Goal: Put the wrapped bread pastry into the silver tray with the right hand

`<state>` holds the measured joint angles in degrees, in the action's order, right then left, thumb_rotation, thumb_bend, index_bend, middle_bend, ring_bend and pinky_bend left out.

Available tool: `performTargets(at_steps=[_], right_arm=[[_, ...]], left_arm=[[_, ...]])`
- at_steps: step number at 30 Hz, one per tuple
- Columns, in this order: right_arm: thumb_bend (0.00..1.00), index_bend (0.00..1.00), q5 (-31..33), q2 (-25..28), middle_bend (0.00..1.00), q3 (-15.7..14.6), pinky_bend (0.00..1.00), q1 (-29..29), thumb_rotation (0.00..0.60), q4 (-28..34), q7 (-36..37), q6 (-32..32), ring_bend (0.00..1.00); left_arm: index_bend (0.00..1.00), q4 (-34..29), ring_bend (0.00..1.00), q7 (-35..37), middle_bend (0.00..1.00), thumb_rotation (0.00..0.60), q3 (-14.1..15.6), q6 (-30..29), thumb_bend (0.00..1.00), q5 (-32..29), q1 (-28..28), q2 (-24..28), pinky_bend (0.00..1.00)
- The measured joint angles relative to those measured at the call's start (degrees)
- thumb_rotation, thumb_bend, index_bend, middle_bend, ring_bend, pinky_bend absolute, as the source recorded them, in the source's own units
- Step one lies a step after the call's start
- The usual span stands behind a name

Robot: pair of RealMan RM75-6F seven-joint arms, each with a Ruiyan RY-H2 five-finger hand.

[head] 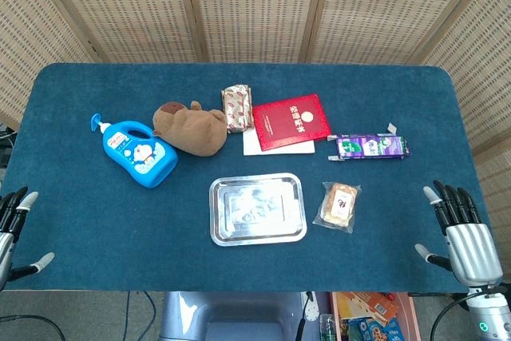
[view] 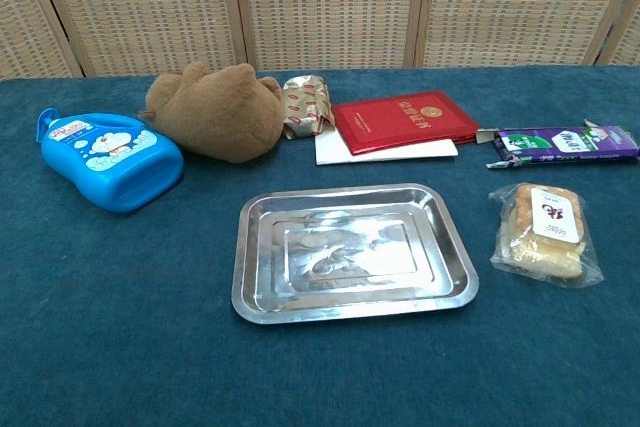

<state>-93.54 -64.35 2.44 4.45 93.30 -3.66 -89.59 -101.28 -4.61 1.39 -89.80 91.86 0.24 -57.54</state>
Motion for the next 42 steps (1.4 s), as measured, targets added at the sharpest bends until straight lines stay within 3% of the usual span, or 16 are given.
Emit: performTargets(at_steps=[10,17,24,34,37,39,42], right_arm=[[0.00,0.00,-0.30,-0.02,0.00,-0.64,0.00,2.63,0.600,0.29,-0.29,5.81,0.00],[0.00,0.00,0.37,1.38,0.00,-0.69,0.00,10.89,0.600,2.78,0.70,21.54,0.00],[0.00,0.00,7.69,-2.35,0.00,1.44,0.00,23.04,0.600,1.61,-1.59,40.20,0.00],[0.00,0.01,19.46,-11.33,0.01,3.65,0.01,29.67,0.600,-5.96,-11.79,46.28,0.00],[0.00,0.11,20.76,-12.55,0.15,3.61,0.18,30.23,0.600,-7.07,-14.15,46.09,0.16],[0.02,0.22,22.03,-13.86,0.30,3.57,0.34,30.39,0.600,-7.73,-15.31,45.27,0.31],[0.12,0.39,22.54,-15.28,0.47,3.33,0.51,30.47,0.600,-8.69,-16.18,43.60,0.45]], left_arm=[[0.00,-0.35,0.00,-1.29,0.00,0.600,-0.18,0.79,0.00,-0.42,0.28,-0.39,0.00],[0.00,-0.65,0.00,-3.22,0.00,0.600,-0.48,2.66,0.00,-1.62,1.11,-1.05,0.00],[0.00,-0.78,0.00,-4.11,0.00,0.600,-1.38,3.96,0.00,-4.31,1.71,-1.46,0.00],[0.00,-0.54,0.00,-4.05,0.00,0.600,-2.22,6.58,0.00,-7.29,2.93,-1.51,0.00],[0.00,-0.53,0.00,-3.85,0.00,0.600,-2.38,7.00,0.00,-7.87,3.15,-1.41,0.00],[0.00,-0.53,0.00,-3.72,0.00,0.600,-2.45,7.19,0.00,-8.12,3.26,-1.35,0.00],[0.00,-0.63,0.00,-3.40,0.00,0.600,-2.41,7.37,0.00,-8.11,3.38,-1.24,0.00]])
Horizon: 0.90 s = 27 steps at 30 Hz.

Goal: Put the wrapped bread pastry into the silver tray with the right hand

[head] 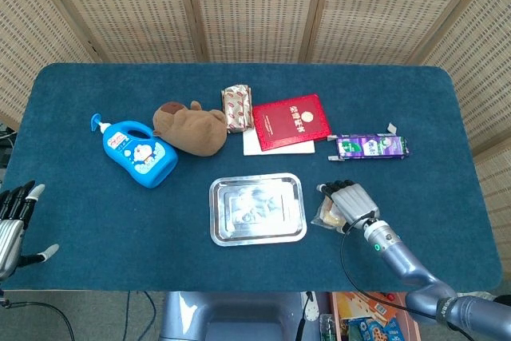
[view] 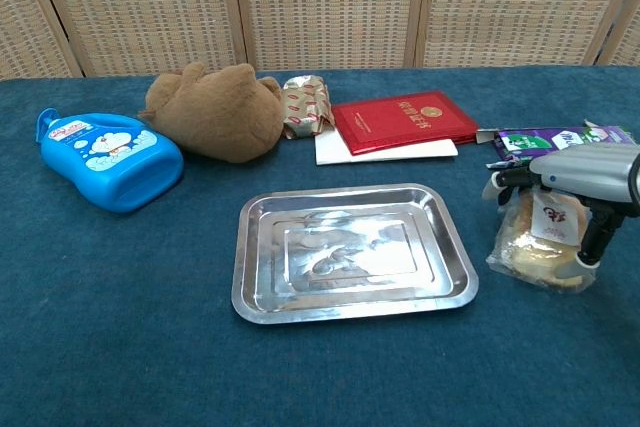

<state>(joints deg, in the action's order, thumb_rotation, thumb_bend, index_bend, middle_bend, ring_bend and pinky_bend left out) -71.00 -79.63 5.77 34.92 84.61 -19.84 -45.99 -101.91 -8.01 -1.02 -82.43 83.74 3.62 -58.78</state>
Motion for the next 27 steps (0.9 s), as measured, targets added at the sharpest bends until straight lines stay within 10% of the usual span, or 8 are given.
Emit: performTargets(at_steps=[14,27], right_arm=[[0.20,0.40,-2.71,3.28,0.49,4.22,0.54,5.11,0.600,9.77,-0.97,-2.15,0.46],[0.20,0.40,13.20,-6.82,0.49,8.51,0.53,23.38,0.600,7.79,-12.81,6.60,0.46]], left_arm=[[0.00,-0.35,0.00,0.10,0.00,0.600,-0.03,1.89,0.00,-0.96,1.09,0.34,0.00],[0.00,0.20,0.00,-0.08,0.00,0.600,-0.98,3.65,0.00,-4.25,2.14,0.19,0.00]])
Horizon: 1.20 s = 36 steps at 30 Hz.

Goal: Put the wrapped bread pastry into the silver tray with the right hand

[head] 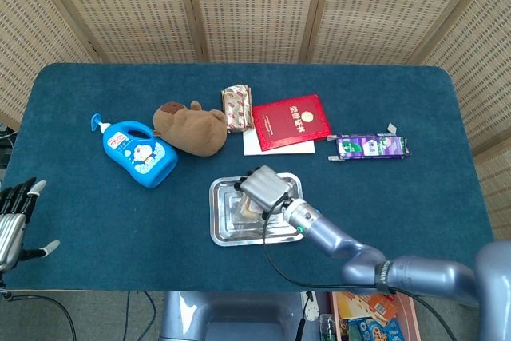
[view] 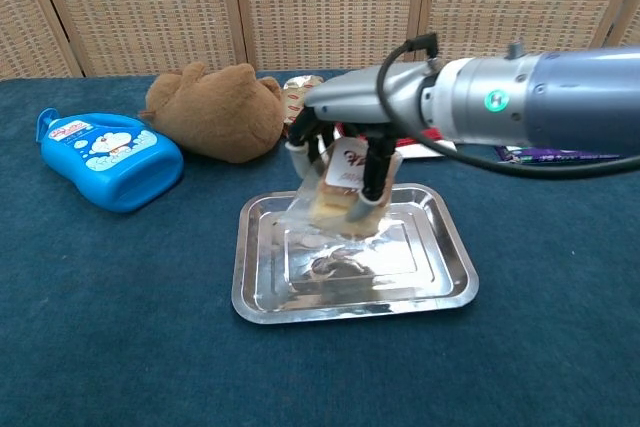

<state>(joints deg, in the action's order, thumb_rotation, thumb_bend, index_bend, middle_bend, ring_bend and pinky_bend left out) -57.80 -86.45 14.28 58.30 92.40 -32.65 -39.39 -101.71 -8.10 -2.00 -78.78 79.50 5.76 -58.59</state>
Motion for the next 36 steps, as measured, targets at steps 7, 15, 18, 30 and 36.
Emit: performTargets(at_steps=[7,15,18,30,36], right_arm=[[0.06,0.12,6.37,-4.19,0.09,-1.80,0.19,3.63,0.600,-2.28,-6.04,-2.20,0.10],[0.00,0.00,17.23,-0.86,0.00,-5.18,0.00,6.89,0.600,3.71,-14.87,-7.65,0.00],[0.00,0.00,16.51,2.34,0.00,-6.00,0.00,6.69,0.600,7.92,-15.39,-10.86,0.00],[0.00,0.00,-9.16,14.80,0.00,-13.37,0.00,-8.23,0.600,10.29,1.59,-26.37,0.00],[0.00,0.00,-19.50,16.73,0.00,-19.11,0.00,-20.85,0.600,1.02,18.89,-36.47,0.00]], left_arm=[[0.00,0.18,0.00,-0.07,0.00,0.600,-0.02,0.41,0.00,-0.82,0.20,-0.04,0.00],[0.00,0.09,0.00,0.29,0.00,0.600,0.21,0.53,0.00,-0.73,0.25,0.14,0.00],[0.00,-0.03,0.00,0.57,0.00,0.600,0.23,0.32,0.00,-0.58,0.21,0.31,0.00],[0.00,-0.02,0.00,1.86,0.00,0.600,1.04,-1.24,0.00,1.98,-0.40,0.55,0.00],[0.00,0.16,0.00,1.99,0.00,0.600,1.40,-2.01,0.00,2.86,-0.79,0.50,0.00]])
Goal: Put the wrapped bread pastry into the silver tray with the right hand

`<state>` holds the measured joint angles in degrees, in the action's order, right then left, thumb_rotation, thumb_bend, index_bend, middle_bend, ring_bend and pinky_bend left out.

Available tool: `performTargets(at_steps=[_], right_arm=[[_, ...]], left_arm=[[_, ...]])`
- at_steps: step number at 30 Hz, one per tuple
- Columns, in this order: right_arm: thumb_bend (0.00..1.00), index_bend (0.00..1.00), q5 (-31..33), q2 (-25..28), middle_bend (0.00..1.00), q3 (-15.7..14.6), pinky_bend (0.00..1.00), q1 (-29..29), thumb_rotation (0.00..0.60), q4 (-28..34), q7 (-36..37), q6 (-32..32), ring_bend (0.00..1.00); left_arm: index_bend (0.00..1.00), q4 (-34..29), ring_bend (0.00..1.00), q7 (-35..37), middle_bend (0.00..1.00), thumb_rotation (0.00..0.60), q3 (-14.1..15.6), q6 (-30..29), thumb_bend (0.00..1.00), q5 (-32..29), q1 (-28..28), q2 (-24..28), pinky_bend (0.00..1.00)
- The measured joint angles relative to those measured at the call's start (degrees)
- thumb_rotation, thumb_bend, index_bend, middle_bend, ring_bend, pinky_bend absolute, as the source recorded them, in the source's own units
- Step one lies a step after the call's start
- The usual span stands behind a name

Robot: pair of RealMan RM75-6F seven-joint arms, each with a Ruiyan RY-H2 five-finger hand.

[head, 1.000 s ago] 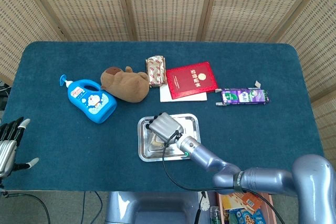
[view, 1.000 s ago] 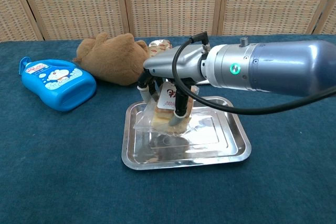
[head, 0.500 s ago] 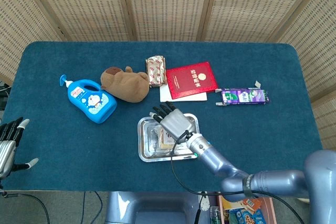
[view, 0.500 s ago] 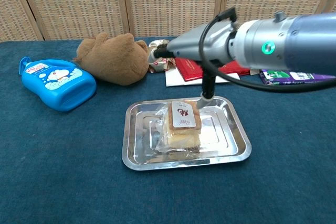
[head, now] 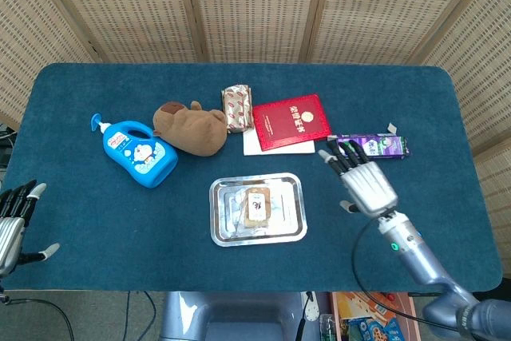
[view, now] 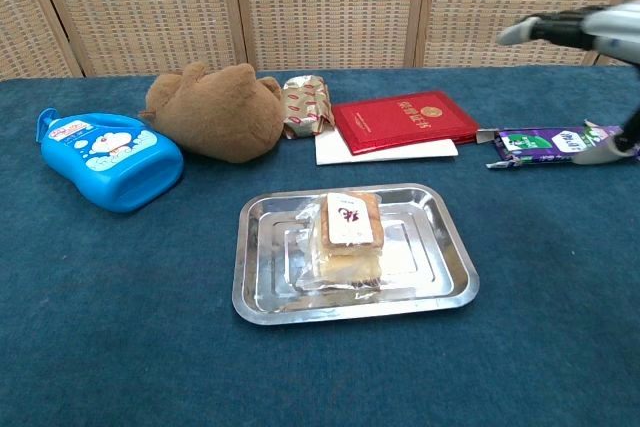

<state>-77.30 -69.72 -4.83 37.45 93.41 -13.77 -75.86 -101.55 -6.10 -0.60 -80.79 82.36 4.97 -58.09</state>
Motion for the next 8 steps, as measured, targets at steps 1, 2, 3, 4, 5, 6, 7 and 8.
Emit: performTargets(at_steps=[1,2,3,4,5,6,7,8], right_arm=[[0.00,0.00,-1.75,-0.10,0.00,-0.96,0.00,-2.73,0.600,-2.22,2.87,-2.70,0.00],[0.00,0.00,-2.63,-0.20,0.00,-1.42,0.00,-4.05,0.600,-3.37,4.19,-4.08,0.00],[0.00,0.00,-4.24,-0.47,0.00,-2.28,0.00,-6.67,0.600,-5.63,6.61,-6.84,0.00],[0.00,0.00,-5.24,-0.70,0.00,-2.89,0.00,-8.62,0.600,-7.23,8.32,-8.82,0.00],[0.00,0.00,-6.04,-0.92,0.00,-3.44,0.00,-10.54,0.600,-8.57,9.79,-10.67,0.00],[0.00,0.00,-6.87,-1.19,0.00,-4.04,0.00,-12.96,0.600,-9.73,11.27,-12.82,0.00],[0.00,0.00,-7.39,-1.38,0.00,-4.39,0.00,-14.61,0.600,-10.13,12.05,-14.14,0.00],[0.00,0.00,-7.83,-1.55,0.00,-4.65,0.00,-16.03,0.600,-10.26,12.57,-15.21,0.00]], left_arm=[[0.00,0.01,0.00,0.01,0.00,0.600,0.06,-0.30,0.00,0.27,-0.11,-0.01,0.00],[0.00,0.02,0.00,0.04,0.00,0.600,0.10,-0.50,0.00,0.46,-0.19,-0.02,0.00],[0.00,0.03,0.00,0.09,0.00,0.600,0.15,-0.65,0.00,0.65,-0.26,-0.01,0.00],[0.00,0.04,0.00,0.21,0.00,0.600,0.24,-0.85,0.00,0.98,-0.35,0.02,0.00],[0.00,0.06,0.00,0.34,0.00,0.600,0.32,-1.01,0.00,1.29,-0.42,0.05,0.00],[0.00,0.11,0.00,0.48,0.00,0.600,0.42,-1.15,0.00,1.60,-0.49,0.08,0.00],[0.00,0.17,0.00,0.69,0.00,0.600,0.54,-1.34,0.00,1.94,-0.57,0.12,0.00],[0.00,0.22,0.00,0.79,0.00,0.600,0.60,-1.45,0.00,2.14,-0.62,0.13,0.00]])
